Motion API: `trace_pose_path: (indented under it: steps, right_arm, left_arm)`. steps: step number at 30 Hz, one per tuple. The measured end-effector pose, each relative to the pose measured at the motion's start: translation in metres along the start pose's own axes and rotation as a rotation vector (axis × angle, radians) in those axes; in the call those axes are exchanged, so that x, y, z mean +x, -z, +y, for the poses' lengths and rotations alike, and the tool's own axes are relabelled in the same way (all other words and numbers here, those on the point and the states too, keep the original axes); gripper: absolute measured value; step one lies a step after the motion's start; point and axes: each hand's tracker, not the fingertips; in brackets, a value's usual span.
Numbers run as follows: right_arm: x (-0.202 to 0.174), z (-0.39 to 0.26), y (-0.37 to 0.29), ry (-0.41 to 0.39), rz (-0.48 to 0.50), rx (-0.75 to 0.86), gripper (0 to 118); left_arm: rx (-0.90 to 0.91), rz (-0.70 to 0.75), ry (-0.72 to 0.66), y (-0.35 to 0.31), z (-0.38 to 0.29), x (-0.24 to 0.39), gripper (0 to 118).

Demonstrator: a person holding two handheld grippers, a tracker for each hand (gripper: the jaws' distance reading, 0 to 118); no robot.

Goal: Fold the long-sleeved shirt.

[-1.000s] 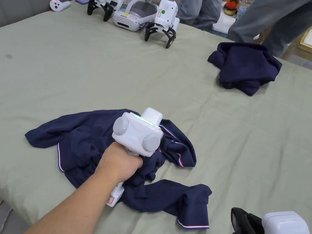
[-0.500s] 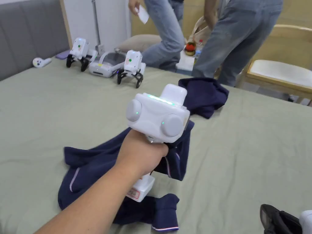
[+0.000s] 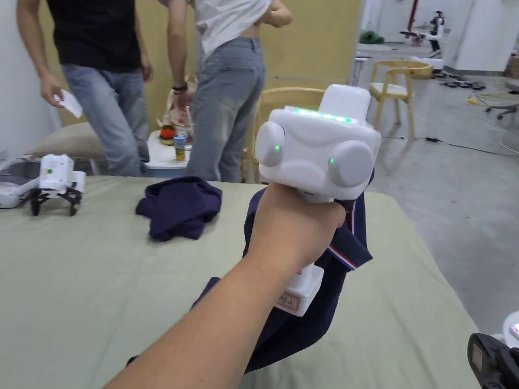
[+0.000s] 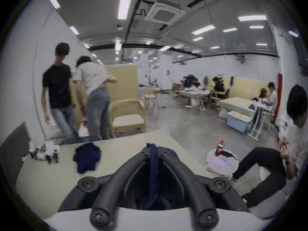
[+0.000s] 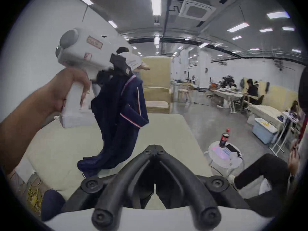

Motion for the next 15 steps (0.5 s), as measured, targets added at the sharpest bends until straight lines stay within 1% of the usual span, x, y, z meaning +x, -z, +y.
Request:
trace_pose_path:
  steps: [1,3,6,8,10,15]
  right_arm:
    - [0.007,-0.005,0.001,0.000,-0.020,-0.011,0]
    - [0.018,-0.015,0.006,0.010,-0.038,-0.047,0]
    - [0.031,-0.032,0.018,0.041,-0.051,-0.117,0]
    - [0.038,-0.043,0.025,0.042,-0.055,-0.164,0]
    - [0.044,-0.052,0.032,0.032,-0.064,-0.198,0]
    - [0.057,-0.067,0.044,0.044,-0.080,-0.257,0]
  left_arm:
    - [-0.029,-0.033,-0.001,0.016,-0.017,0.013,5]
    - [-0.110,-0.054,0.004,0.056,-0.059,0.037,5]
    - [-0.284,-0.100,-0.064,0.115,-0.138,0.071,4]
    - [-0.410,-0.110,-0.074,0.150,-0.189,0.092,4]
    - [-0.487,-0.124,-0.069,0.170,-0.226,0.109,4]
    - [-0.561,-0.091,-0.052,0.205,-0.266,0.125,4]
